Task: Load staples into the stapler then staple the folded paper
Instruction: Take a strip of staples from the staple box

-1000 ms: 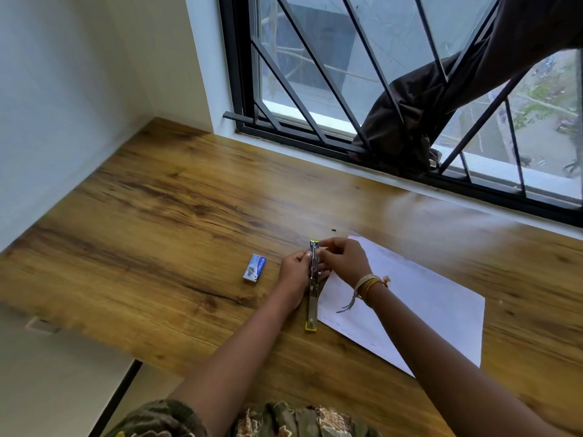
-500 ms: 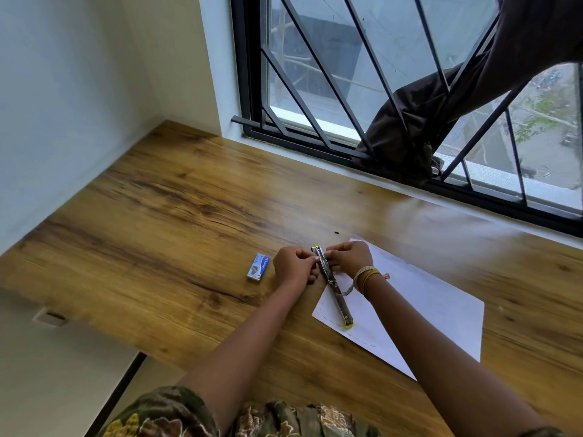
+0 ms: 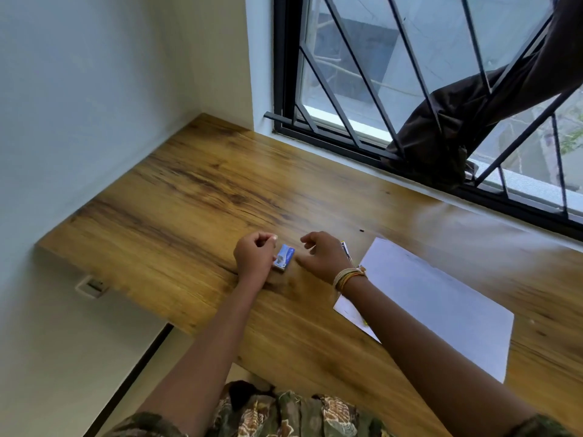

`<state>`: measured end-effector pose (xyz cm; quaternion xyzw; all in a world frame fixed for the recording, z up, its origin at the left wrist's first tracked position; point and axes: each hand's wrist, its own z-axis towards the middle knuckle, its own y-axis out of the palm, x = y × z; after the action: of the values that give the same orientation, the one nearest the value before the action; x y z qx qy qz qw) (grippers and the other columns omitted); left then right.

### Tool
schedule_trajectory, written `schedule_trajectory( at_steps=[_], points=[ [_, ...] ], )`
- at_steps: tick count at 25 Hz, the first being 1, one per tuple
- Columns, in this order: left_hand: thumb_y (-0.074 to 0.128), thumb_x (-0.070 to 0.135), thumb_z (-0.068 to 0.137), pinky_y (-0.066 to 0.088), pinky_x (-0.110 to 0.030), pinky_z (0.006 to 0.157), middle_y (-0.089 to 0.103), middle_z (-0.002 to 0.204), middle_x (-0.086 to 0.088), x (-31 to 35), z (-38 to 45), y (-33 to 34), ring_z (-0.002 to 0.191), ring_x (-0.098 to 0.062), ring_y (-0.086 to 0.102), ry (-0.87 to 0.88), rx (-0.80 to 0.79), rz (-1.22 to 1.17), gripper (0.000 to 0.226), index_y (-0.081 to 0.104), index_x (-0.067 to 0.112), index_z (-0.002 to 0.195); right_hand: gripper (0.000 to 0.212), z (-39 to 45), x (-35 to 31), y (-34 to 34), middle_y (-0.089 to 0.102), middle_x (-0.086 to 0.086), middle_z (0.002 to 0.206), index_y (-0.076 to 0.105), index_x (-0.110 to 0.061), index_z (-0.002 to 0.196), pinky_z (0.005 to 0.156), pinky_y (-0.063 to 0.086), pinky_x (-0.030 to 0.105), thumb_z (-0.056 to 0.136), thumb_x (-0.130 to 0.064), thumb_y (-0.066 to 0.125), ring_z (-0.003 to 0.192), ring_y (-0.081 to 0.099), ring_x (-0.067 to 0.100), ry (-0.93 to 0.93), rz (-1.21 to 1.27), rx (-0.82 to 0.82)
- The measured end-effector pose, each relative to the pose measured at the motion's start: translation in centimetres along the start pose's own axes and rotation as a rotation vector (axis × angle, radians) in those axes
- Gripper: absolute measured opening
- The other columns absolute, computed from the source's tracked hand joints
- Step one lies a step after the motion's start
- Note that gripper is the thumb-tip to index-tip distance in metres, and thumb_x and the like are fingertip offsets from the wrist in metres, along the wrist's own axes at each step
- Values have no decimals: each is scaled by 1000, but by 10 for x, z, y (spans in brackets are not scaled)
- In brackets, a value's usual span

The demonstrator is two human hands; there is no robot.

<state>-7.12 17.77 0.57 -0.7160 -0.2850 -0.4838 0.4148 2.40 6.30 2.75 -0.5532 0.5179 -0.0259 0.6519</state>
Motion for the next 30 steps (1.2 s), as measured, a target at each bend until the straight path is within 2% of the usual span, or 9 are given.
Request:
schedule_trajectory(
  at_steps=[3, 9, 14, 18, 20, 23, 26, 28, 30],
  points=[
    [62, 12, 89, 53, -27, 46, 68, 73, -6, -11, 2, -10, 48, -14, 60, -61, -9, -26, 11, 70, 4, 90, 63, 1, -5, 29, 54, 7, 114, 56, -12, 122, 89, 49, 36, 71, -43, 76, 103, 55, 22, 4, -143, -98],
    [52, 22, 96, 59, -35, 63, 69, 87, -13, -18, -6, -8, 68, -20, 66, -132, -89, -22, 23, 68, 6, 94, 52, -2, -2, 26, 49, -2, 101, 60, -16, 108, 78, 49, 28, 66, -42, 78, 91, 54, 15, -86, -86, -11],
    [27, 43, 102, 50, -34, 67, 68, 90, -11, 5, -13, 10, 77, -22, 62, -634, -582, -529, 52, 65, 8, 103, 53, -6, 8, 7, 50, 3, 104, 61, -23, 106, 81, 49, 28, 60, -34, 85, 90, 54, 14, -107, 98, -1],
    [25, 42, 102, 53, -28, 60, 66, 81, -9, 9, -18, 30, 67, -16, 60, -785, -698, -756, 51, 60, 6, 100, 51, -4, 18, -10, 47, 7, 107, 58, -22, 109, 83, 50, 31, 64, -26, 82, 95, 55, 18, -43, 97, -63],
    [24, 41, 102, 57, -31, 61, 68, 80, -13, 6, -21, 36, 65, -19, 62, -780, -706, -779, 52, 60, 4, 104, 41, 0, 24, -16, 50, 9, 106, 58, -20, 107, 78, 52, 31, 72, -26, 78, 90, 57, 19, 14, 138, -151],
    [23, 41, 103, 59, -34, 61, 66, 71, -14, 3, -27, 37, 53, -19, 61, -750, -774, -752, 53, 58, 3, 105, 9, 2, 24, -21, 54, 4, 83, 58, -13, 91, 61, 48, 23, 91, -22, 60, 70, 55, 14, 139, 320, -252],
    [24, 42, 102, 58, -31, 59, 67, 62, -11, 4, -29, 37, 49, -18, 62, -763, -794, -720, 53, 59, 4, 97, 28, 5, 22, -22, 51, 1, 72, 55, -19, 73, 63, 46, 28, 99, -27, 45, 65, 50, 15, 183, 346, -280],
    [23, 43, 102, 58, -31, 58, 66, 61, -9, 2, -29, 39, 50, -19, 62, -748, -782, -720, 54, 59, 4, 95, 29, 6, 22, -17, 52, 1, 71, 57, -14, 76, 64, 47, 32, 99, -23, 43, 63, 51, 15, 178, 353, -217],
    [22, 45, 102, 58, -31, 60, 63, 66, -10, -2, -26, 43, 54, -20, 61, -744, -767, -782, 55, 59, 4, 95, 20, -2, 24, -10, 53, 2, 78, 62, -7, 89, 61, 50, 29, 96, -12, 44, 61, 55, 14, 102, 325, 16]
  ],
)
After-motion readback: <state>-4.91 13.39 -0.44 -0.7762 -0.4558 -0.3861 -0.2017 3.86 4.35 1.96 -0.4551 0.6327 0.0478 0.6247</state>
